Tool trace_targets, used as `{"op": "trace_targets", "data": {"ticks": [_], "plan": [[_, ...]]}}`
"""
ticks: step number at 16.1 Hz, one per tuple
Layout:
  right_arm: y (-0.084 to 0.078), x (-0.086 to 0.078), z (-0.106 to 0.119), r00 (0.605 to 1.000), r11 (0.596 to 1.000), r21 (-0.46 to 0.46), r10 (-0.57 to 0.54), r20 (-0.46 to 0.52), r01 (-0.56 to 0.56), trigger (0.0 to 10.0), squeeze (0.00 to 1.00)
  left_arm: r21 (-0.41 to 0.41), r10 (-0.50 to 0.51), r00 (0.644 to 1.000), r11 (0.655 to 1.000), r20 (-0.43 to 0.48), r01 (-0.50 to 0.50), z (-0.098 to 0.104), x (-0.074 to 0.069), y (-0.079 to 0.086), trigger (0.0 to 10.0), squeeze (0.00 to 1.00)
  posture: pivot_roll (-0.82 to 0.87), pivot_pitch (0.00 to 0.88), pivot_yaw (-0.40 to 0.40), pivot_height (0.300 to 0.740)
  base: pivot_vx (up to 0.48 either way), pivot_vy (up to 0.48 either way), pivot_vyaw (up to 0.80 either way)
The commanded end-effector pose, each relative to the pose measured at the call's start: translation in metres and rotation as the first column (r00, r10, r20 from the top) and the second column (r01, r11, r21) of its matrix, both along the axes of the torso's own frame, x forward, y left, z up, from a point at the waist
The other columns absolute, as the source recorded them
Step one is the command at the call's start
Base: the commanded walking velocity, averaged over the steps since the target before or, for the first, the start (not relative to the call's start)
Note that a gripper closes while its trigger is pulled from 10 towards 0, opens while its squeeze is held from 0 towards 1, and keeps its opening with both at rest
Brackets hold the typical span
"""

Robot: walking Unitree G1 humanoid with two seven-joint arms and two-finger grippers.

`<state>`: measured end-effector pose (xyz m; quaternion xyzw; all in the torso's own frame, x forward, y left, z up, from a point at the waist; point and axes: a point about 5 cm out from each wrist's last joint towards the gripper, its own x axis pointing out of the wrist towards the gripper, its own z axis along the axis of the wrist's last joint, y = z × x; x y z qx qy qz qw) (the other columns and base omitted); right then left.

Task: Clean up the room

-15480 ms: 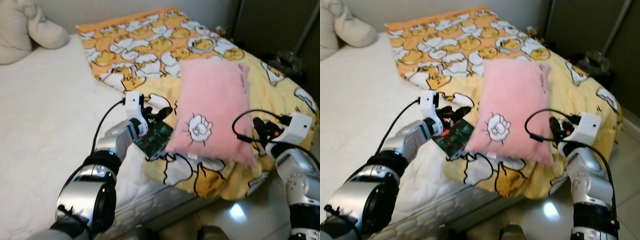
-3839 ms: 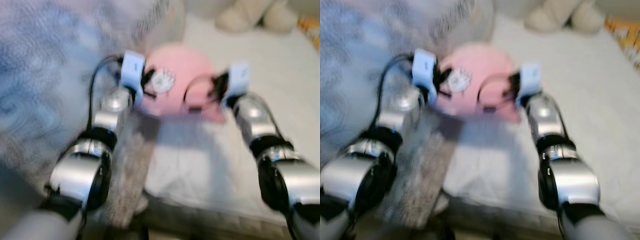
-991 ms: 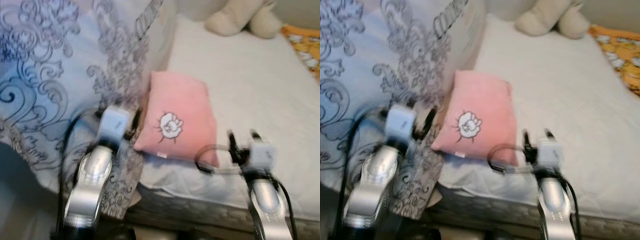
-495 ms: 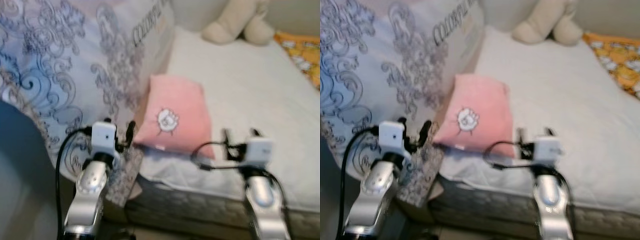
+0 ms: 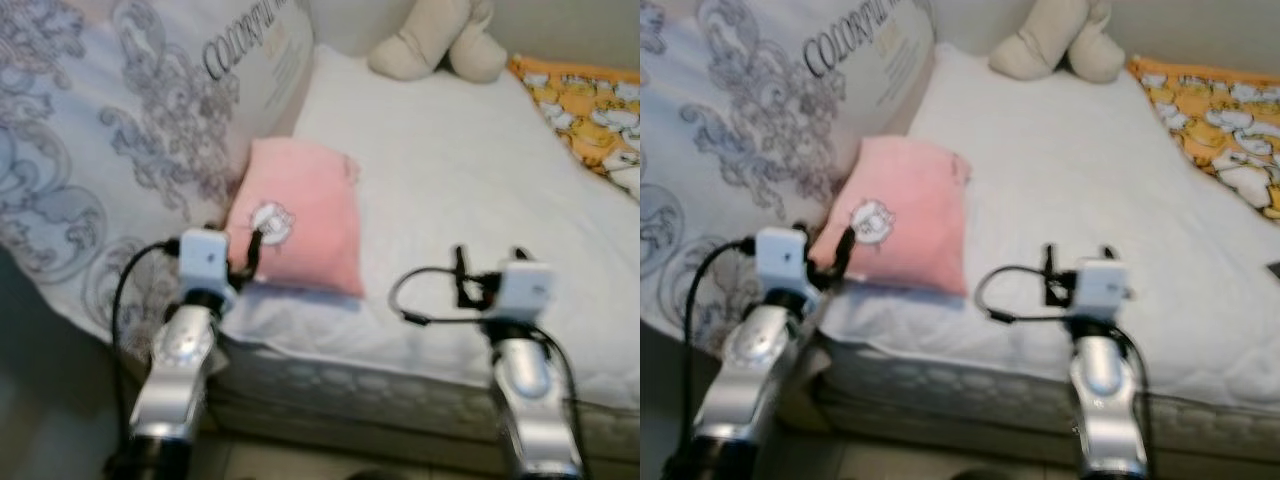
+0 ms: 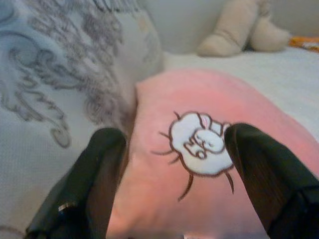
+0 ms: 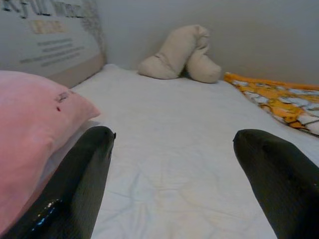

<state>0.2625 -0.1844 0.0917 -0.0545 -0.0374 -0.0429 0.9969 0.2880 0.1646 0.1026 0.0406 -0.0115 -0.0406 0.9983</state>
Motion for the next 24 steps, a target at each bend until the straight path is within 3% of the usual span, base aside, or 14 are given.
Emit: {"op": "trace_targets", "data": {"ticks": [1,3,6,7,11,24], "plan": [[-0.004,0.004,-0.001,1.000,1.000,-0.019,-0.006,-0.016,0.005,10.0,0.00,-0.013,-0.009,1.000,1.000,0.006,0.009,0.000,0.002,-0.003,10.0,0.00,-0.04,0.000,-0.009,0.724,0.000,-0.465,-0.69],[-0.003,0.009,-0.001,1.000,1.000,-0.020,0.007,-0.017,-0.007,10.0,0.00,-0.024,0.000,1.000,1.000,-0.003,0.000,-0.003,0.003,-0.003,10.0,0.00,-0.04,0.000,-0.013,0.724,0.000,-0.465,-0.34],[-0.002,0.014,0.000,1.000,1.000,-0.018,0.016,-0.017,-0.017,10.0,0.00,-0.086,0.080,0.996,0.993,-0.045,-0.083,-0.009,0.007,0.015,10.0,0.00,-0.03,0.000,-0.013,0.724,0.000,-0.458,0.00],[0.000,0.015,-0.001,0.999,0.999,-0.025,0.020,-0.032,-0.021,10.0,0.00,-0.073,0.074,0.997,0.994,-0.037,-0.076,-0.008,0.009,0.018,10.0,0.00,-0.03,0.000,-0.008,0.724,0.000,-0.454,-0.74],[0.003,0.019,-0.003,0.999,0.999,-0.017,0.026,-0.029,-0.027,10.0,0.00,-0.055,0.060,0.998,0.997,-0.019,-0.060,-0.003,0.013,0.015,10.0,0.00,-0.03,0.000,0.001,0.724,0.000,-0.435,-0.18],[0.010,0.023,-0.011,0.989,0.992,-0.023,0.121,-0.082,-0.124,10.0,0.00,-0.070,0.062,0.998,0.996,-0.026,-0.064,-0.004,0.014,-0.002,10.0,0.00,-0.04,0.000,-0.005,0.724,0.323,-0.348,0.00]]}}
